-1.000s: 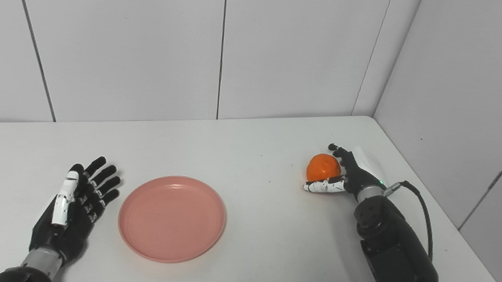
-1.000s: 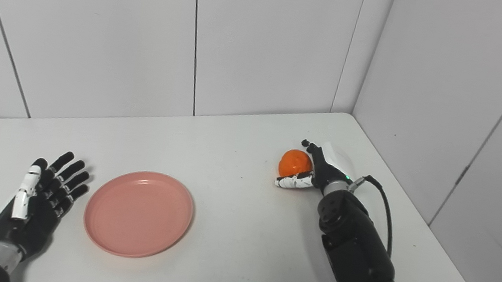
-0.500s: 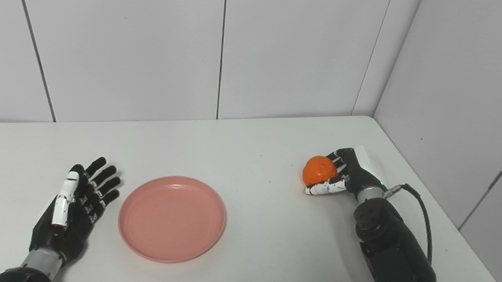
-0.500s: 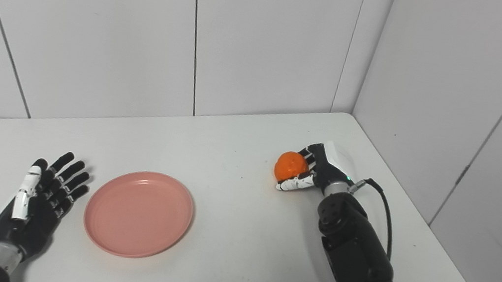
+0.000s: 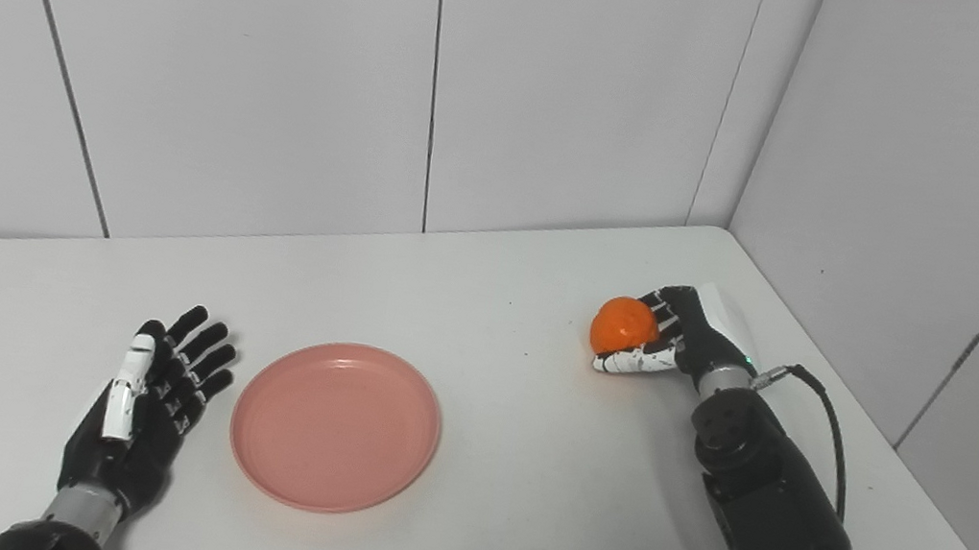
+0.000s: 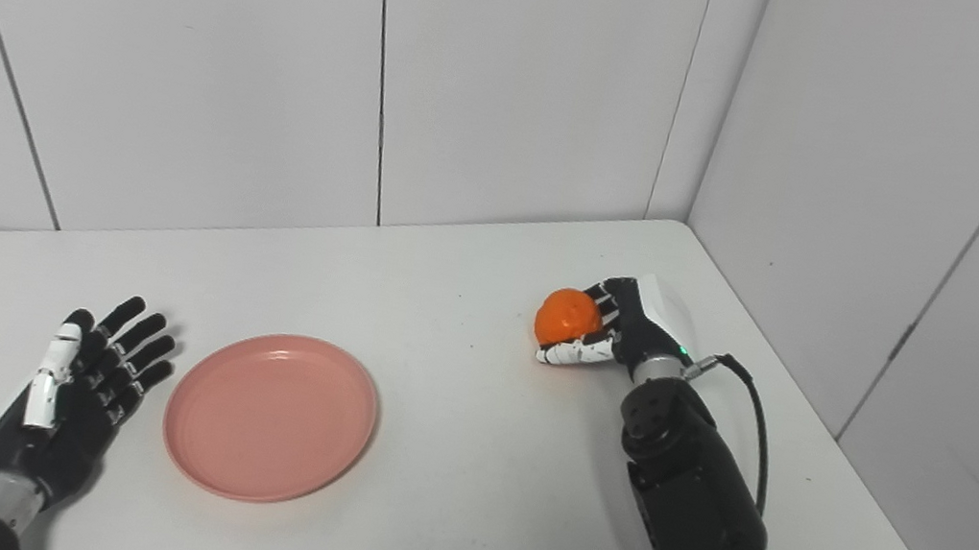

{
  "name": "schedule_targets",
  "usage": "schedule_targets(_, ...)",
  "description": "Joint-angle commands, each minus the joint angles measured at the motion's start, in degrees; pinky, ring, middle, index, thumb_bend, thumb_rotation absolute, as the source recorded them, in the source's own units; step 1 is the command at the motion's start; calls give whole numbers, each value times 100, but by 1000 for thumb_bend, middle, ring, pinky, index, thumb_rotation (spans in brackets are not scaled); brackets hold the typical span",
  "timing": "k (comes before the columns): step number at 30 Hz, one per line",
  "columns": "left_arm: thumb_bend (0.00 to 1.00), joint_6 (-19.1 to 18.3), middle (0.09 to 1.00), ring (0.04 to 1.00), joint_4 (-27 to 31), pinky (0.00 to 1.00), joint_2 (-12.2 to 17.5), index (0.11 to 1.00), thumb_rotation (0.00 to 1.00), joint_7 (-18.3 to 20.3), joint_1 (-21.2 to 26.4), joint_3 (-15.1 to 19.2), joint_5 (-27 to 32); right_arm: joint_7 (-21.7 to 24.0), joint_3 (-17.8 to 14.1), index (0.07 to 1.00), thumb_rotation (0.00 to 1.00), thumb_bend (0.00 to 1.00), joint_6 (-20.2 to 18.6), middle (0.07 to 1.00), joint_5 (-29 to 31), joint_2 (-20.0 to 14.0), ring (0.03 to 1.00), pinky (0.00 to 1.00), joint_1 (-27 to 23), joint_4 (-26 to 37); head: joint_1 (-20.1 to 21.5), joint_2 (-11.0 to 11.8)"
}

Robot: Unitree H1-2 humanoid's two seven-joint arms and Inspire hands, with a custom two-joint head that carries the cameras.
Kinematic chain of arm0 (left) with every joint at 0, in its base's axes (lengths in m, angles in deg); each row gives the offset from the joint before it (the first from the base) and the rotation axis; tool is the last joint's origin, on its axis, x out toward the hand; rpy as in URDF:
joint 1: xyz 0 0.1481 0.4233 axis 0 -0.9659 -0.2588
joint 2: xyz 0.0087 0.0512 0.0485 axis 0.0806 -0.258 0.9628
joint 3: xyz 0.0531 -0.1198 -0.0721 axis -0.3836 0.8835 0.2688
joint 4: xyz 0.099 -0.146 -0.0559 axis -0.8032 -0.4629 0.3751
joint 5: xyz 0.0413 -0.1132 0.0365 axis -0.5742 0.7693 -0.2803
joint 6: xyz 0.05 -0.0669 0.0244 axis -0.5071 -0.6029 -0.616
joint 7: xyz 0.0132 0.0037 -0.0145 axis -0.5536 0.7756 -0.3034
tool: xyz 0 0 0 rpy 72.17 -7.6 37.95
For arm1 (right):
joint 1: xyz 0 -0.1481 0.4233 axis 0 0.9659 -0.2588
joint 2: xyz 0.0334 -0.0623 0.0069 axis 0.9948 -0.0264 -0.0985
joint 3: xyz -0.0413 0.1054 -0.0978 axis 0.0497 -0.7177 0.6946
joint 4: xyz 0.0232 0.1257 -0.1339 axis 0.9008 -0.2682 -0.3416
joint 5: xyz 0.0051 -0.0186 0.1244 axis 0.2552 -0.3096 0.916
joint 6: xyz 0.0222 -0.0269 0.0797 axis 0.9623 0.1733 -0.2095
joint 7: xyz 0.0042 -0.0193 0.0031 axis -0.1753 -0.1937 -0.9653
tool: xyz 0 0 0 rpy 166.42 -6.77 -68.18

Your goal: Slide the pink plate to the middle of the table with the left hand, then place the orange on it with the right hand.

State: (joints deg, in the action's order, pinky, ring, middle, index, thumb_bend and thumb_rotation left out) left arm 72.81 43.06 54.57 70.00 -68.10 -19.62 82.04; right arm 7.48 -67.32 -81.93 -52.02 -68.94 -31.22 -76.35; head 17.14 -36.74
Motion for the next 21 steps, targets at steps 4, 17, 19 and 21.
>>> schedule_targets(4, 370, -165, 900, 897, 84, 925, -68, 890, 1000, -129, 33, -38, -51, -48, -96, 488, 138, 499, 137, 501, 7, -112, 454, 409, -299, 667, -128, 14)
schedule_targets(17, 370, 22, 902, 898, 119, 909, -194, 892, 1000, -308, -10, -254, -410, 391, 319, 487, 141, 500, -123, 486, -198, 239, 434, 359, -531, 1894, -597, -16)
schedule_targets(19, 371, 43, 901, 897, 118, 909, -218, 891, 1000, -322, -12, -277, -441, 448, 349, 487, 141, 500, -169, 480, -236, 273, 423, 341, -548, 1988, -636, -22)
schedule_targets(21, 373, 57, 897, 894, 123, 902, -254, 889, 1000, -352, -16, -301, -498, 480, 420, 488, 141, 500, -161, 479, -264, 427, 412, 331, -575, 2123, -759, -37)
